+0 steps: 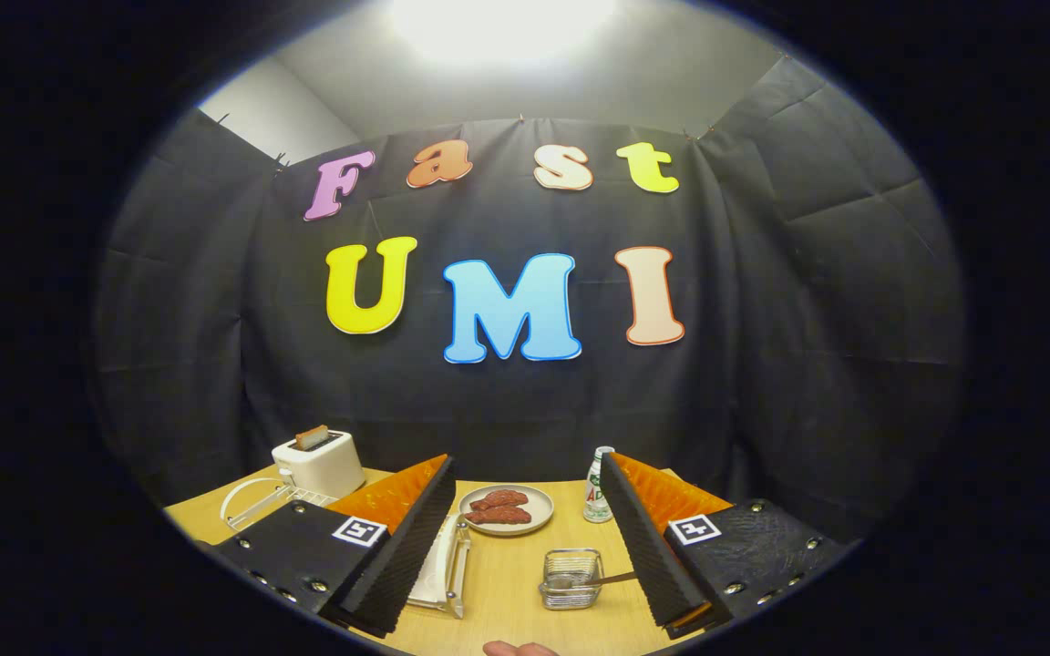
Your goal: Take the plate from the dish rack, then take the spoon from the basket and place it into the plate.
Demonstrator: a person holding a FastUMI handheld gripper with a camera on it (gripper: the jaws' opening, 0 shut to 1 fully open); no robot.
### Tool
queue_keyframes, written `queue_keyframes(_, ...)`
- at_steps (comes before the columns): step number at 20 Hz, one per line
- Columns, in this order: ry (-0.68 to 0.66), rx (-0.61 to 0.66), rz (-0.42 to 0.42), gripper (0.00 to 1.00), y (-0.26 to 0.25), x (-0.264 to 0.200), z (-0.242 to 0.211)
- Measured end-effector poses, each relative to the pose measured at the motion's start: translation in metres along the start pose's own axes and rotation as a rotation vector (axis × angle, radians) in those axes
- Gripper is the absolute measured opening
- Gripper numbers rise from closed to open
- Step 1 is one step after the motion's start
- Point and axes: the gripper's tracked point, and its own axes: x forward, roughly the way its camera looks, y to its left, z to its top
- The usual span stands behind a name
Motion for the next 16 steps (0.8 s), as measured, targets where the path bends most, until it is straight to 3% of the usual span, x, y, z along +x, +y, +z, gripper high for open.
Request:
queue_keyframes(7,0.026,0.007,0.031,0.97,0.038,0.021,0.005)
queue_keyframes(16,0.297,0.037,0.047,0.97,0.093,0.062,-0.034)
